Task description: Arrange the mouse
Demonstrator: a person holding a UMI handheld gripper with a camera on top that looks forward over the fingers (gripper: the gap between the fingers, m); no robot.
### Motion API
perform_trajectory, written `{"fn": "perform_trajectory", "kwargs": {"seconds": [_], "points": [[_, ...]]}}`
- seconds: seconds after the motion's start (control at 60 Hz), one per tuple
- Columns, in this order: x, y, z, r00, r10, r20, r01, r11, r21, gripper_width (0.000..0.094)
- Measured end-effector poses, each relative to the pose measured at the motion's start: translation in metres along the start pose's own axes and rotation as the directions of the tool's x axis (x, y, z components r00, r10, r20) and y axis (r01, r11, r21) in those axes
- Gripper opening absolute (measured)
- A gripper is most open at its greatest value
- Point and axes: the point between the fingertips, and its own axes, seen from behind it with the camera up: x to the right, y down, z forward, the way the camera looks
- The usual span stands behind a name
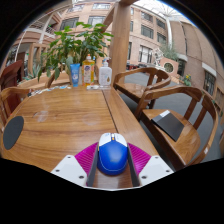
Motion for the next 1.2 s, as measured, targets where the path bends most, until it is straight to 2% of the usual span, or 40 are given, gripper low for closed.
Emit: {"fn": "perform_trajectory", "kwargs": {"seconds": [0.217,0.3,0.383,0.5,0.583,0.7,0.75,0.8,0.883,0.95,0.967,1.017,1.083,1.2], "points": [[-0.001,-0.005,0.004,1.000,0.000,-0.009,0.000,1.000,0.007,0.0374],[0.001,-0.006,0.003,1.000,0.022,-0.014,-0.022,1.000,-0.003,0.0374],[0.006,-0.030,-0.005,0.999,0.032,-0.043,-0.031,0.999,0.034,0.0374],[0.004,-0.107,-0.038,0.996,0.056,-0.066,-0.044,0.983,0.177,0.0376],[-0.018,-0.179,-0.077,0.997,0.067,-0.040,-0.051,0.951,0.306,0.0375],[-0.089,-0.262,-0.128,0.996,0.070,0.060,-0.089,0.887,0.453,0.0374],[-0.125,-0.283,-0.145,0.992,0.050,0.112,-0.098,0.873,0.477,0.0372],[-0.174,-0.283,-0.153,0.986,0.027,0.167,-0.106,0.869,0.483,0.0373],[-0.248,-0.266,-0.144,0.969,-0.035,0.243,-0.074,0.903,0.424,0.0371],[-0.312,-0.206,-0.125,0.952,-0.073,0.298,-0.041,0.932,0.359,0.0372],[-0.323,-0.207,-0.119,0.949,-0.082,0.305,-0.025,0.943,0.330,0.0373],[-0.357,-0.169,-0.102,0.936,-0.103,0.336,0.016,0.967,0.254,0.0372],[-0.393,-0.113,-0.079,0.926,-0.125,0.357,0.067,0.983,0.172,0.0373],[-0.423,-0.058,-0.059,0.917,-0.164,0.363,0.146,0.986,0.076,0.0380]]}}
